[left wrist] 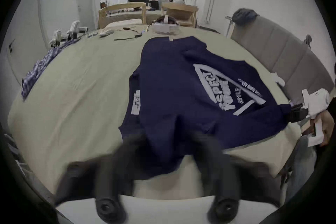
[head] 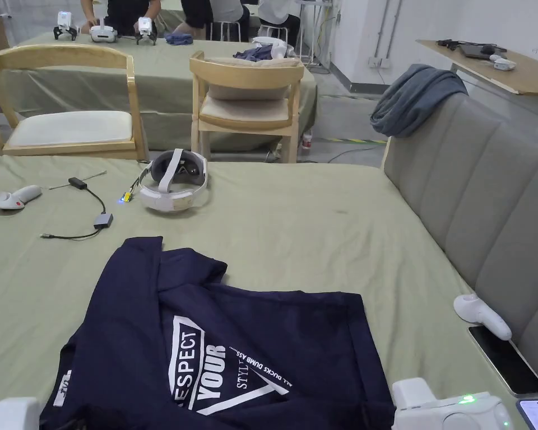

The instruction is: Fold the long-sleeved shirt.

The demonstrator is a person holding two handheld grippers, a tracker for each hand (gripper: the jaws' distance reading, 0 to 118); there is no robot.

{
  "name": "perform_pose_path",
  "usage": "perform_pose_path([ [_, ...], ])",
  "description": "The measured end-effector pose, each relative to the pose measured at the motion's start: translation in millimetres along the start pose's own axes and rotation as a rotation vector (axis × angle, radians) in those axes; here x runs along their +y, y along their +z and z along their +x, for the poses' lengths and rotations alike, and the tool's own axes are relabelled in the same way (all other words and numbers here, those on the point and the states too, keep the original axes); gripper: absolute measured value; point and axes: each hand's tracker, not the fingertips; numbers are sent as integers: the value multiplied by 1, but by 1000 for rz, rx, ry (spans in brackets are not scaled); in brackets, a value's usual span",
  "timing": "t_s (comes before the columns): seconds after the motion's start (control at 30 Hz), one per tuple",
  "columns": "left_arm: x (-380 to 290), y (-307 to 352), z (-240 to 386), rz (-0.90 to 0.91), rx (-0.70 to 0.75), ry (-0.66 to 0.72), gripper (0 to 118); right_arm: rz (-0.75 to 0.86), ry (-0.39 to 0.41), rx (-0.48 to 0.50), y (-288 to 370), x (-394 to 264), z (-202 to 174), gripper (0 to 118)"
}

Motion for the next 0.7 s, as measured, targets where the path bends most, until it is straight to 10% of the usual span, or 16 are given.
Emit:
perform_pose_path([
  [0.07,5,13,-5,23,-11,1,108,54,12,-31,19,3,0,112],
  [0.1,6,25,-3,59,-41,-5,107,101,17,-41,32,3,1,118],
  [0.2,23,54,8,107,-45,10,95,148,-54,20,55,12,0,100],
  [0.23,28,63,13,116,-43,16,80,153,-83,33,61,14,-2,77],
  [0.3,33,68,22,135,-35,-9,5,175,-73,30,69,16,-11,0],
  [0.33,32,45,-1,170,48,-44,3,190,-67,7,73,15,-17,0],
  [0.43,42,23,-8,118,12,-46,6,175,-13,11,76,14,-35,0],
  [0.47,36,35,1,130,-4,-25,23,177,-18,14,76,13,-40,0],
  [0.53,34,26,3,123,-18,-32,103,167,-26,42,75,11,-47,0],
  [0.7,18,-5,-48,16,61,-103,79,136,-18,33,70,9,-68,0],
])
